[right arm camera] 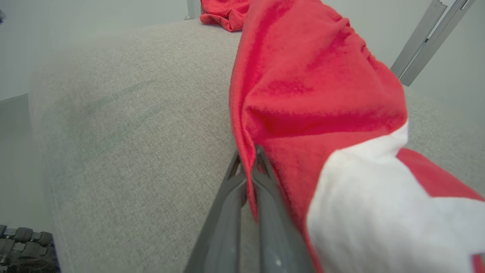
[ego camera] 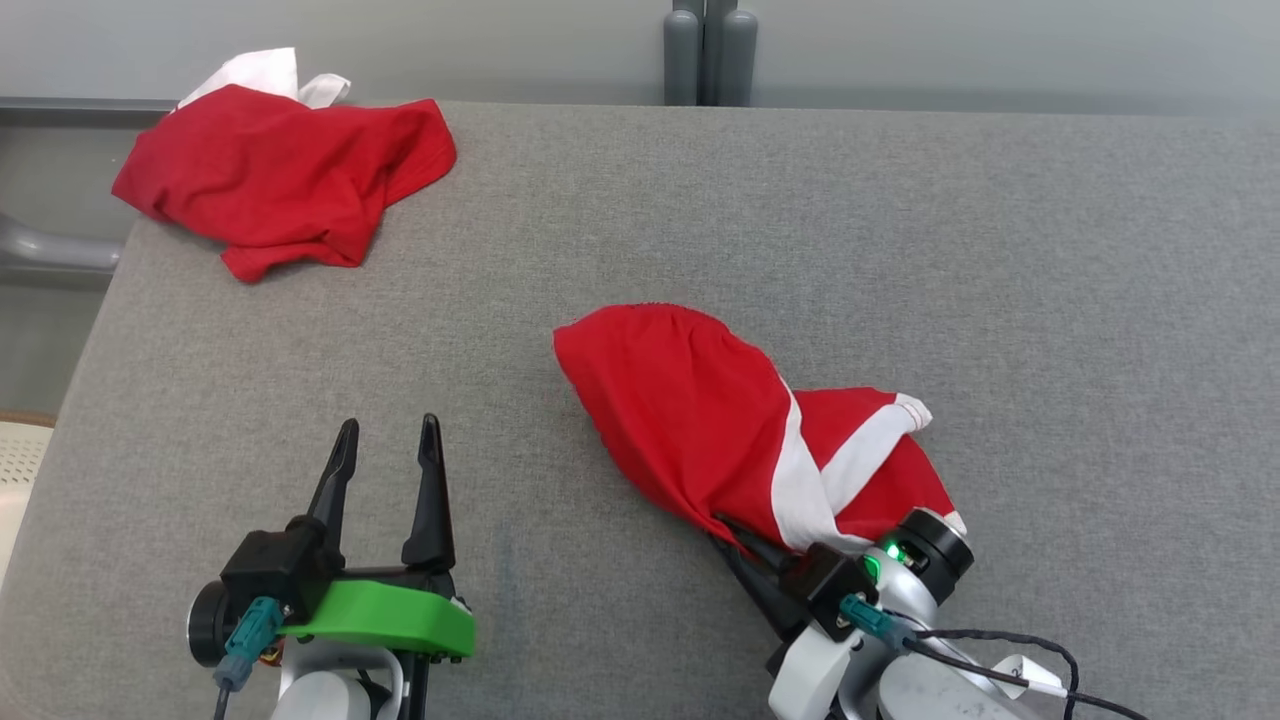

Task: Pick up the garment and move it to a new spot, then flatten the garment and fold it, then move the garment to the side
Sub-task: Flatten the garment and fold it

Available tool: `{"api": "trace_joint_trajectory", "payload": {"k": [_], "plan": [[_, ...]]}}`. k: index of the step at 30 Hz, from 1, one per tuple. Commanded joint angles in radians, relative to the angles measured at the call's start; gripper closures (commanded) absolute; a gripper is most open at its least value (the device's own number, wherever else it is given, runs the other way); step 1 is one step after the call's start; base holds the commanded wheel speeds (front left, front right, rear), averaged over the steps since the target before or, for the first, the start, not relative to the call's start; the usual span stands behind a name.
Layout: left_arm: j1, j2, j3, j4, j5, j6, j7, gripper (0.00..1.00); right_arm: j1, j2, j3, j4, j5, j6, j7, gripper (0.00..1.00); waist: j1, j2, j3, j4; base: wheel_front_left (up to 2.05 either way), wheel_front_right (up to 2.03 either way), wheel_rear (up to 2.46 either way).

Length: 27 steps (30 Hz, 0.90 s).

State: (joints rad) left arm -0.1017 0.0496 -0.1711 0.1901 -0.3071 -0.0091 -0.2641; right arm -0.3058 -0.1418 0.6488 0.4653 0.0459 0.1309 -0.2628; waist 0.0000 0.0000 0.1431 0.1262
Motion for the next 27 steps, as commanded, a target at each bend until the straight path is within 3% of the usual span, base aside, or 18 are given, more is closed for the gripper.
{"api": "trace_joint_trajectory", "payload": {"k": [1,2,3,10,19,27], "plan": [[0.013,0.002,0.003,0.001,0.005,-0.003,-0.001,0.0,0.015,0.006,0.001,0.015,-0.003,0.0,-0.003,0.66,0.0,0.0,-0.003,-0.008,0.0,0.0,0.0],[0.014,0.002,0.003,0.001,0.006,-0.004,-0.001,0.0,0.019,0.012,0.005,0.022,-0.001,0.0,-0.003,0.54,0.0,0.0,-0.004,-0.01,0.0,0.0,0.0],[0.016,0.002,0.004,0.002,0.007,-0.004,-0.001,0.0,0.02,0.019,0.009,0.028,0.003,0.0,-0.003,0.0,0.0,0.0,-0.006,-0.014,0.0,0.0,0.0],[0.029,0.002,0.004,0.01,0.011,-0.006,-0.001,0.0,0.043,0.033,0.05,0.012,0.048,0.0,-0.003,0.0,0.0,0.0,-0.025,-0.034,0.0,0.0,0.0],[0.053,0.002,-0.002,0.012,0.01,-0.005,-0.001,0.0,0.096,0.015,-0.076,-0.169,0.084,0.0,-0.003,0.0,0.0,0.0,-0.056,-0.046,0.0,0.0,0.0],[0.05,0.002,-0.013,0.016,0.008,-0.007,-0.001,0.0,0.057,0.006,-0.104,-0.103,0.087,0.0,-0.003,0.0,0.0,0.0,-0.058,-0.017,0.0,0.0,0.0]]}}
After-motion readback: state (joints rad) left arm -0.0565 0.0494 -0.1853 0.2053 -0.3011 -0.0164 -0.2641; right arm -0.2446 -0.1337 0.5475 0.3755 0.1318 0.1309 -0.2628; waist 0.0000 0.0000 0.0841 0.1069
